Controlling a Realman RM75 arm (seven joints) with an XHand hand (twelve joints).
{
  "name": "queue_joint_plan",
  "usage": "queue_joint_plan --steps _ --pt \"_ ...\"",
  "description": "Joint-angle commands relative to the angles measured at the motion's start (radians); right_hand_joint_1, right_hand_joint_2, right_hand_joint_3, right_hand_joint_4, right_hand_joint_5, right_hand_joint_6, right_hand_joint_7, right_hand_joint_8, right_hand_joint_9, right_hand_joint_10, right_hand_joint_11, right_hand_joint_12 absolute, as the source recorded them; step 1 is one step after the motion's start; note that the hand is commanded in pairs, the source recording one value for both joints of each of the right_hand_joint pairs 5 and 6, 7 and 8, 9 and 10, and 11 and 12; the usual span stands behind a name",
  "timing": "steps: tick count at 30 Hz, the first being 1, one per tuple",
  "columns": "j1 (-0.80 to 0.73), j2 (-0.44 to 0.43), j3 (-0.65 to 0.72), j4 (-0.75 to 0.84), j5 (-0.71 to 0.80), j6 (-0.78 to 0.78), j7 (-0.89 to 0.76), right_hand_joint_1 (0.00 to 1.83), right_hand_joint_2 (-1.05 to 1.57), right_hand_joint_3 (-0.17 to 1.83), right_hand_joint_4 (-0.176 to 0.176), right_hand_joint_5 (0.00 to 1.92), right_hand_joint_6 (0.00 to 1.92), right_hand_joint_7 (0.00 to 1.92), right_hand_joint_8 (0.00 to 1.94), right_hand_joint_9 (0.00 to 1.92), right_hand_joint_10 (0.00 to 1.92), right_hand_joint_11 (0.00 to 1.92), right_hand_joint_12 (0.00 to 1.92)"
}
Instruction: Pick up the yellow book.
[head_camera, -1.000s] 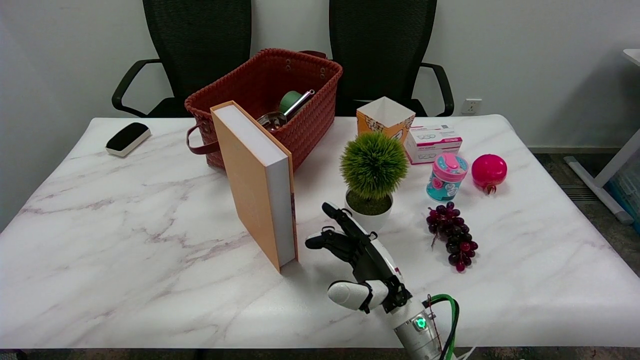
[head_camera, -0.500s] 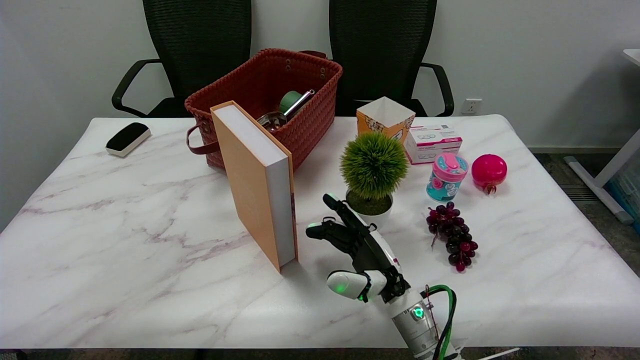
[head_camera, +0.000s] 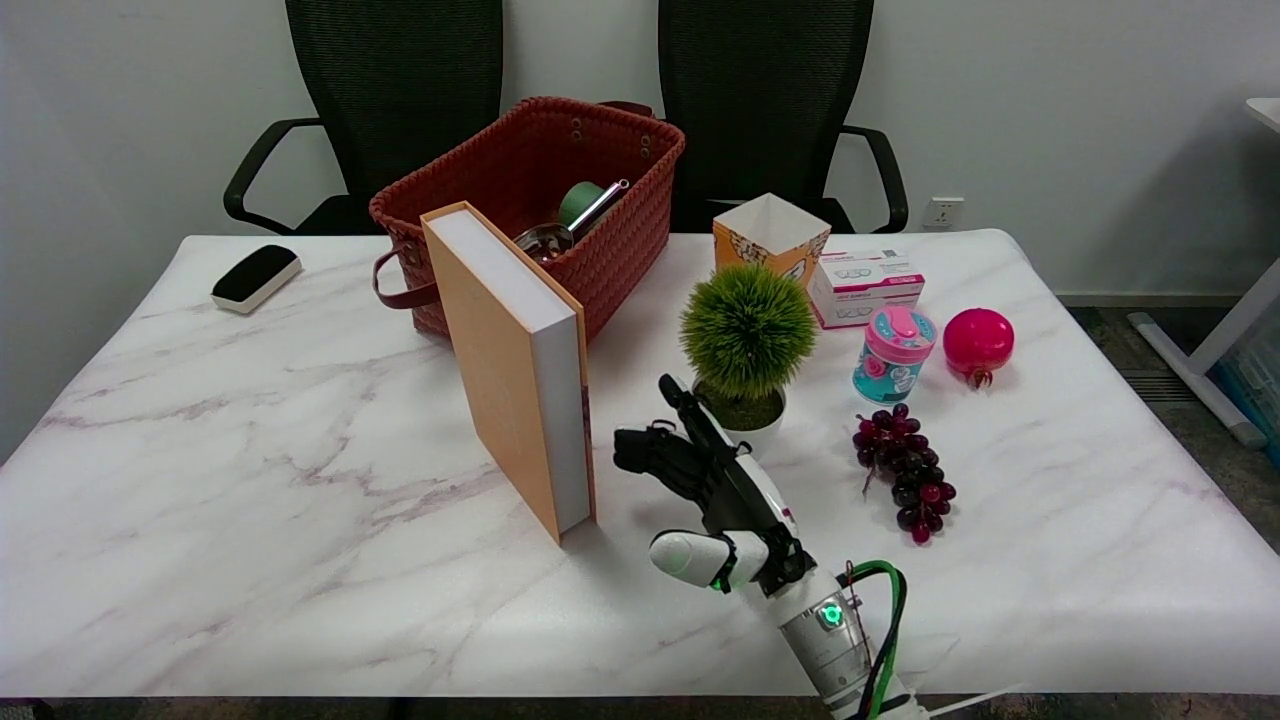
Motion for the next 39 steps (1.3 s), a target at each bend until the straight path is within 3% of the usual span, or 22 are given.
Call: queue_joint_plan --steps 1,7,8,10,23,39 --pt "0.026 0.000 0.001 -0.005 0.002 -0.029 0.000 0.87 0.10 0.37 0.000 0.01 0.01 0.42 0.42 0.42 0.42 0.46 0.46" --pt "0.030 0.000 0.001 -0.009 0.002 -0.038 0.000 0.87 0.10 0.37 0.000 0.01 0.01 0.34 0.34 0.40 0.40 0.45 0.45" --pt "0.013 -0.020 -0.090 0.093 -0.018 0.010 0.093 0.87 0.10 0.38 0.000 0.01 0.01 0.34 0.34 0.40 0.40 0.45 0.45" --pt "0.034 0.000 0.001 -0.013 0.002 -0.048 0.000 0.87 0.09 0.38 0.000 0.01 0.01 0.33 0.33 0.40 0.40 0.45 0.45" --pt "0.068 -0.008 0.004 -0.018 0.002 -0.094 -0.002 0.90 0.07 0.39 0.000 0.01 0.01 0.34 0.34 0.40 0.40 0.44 0.44" --pt "0.091 -0.018 0.020 0.000 0.042 -0.172 -0.115 0.90 0.06 0.40 0.000 0.03 0.03 0.39 0.39 0.42 0.42 0.45 0.45"
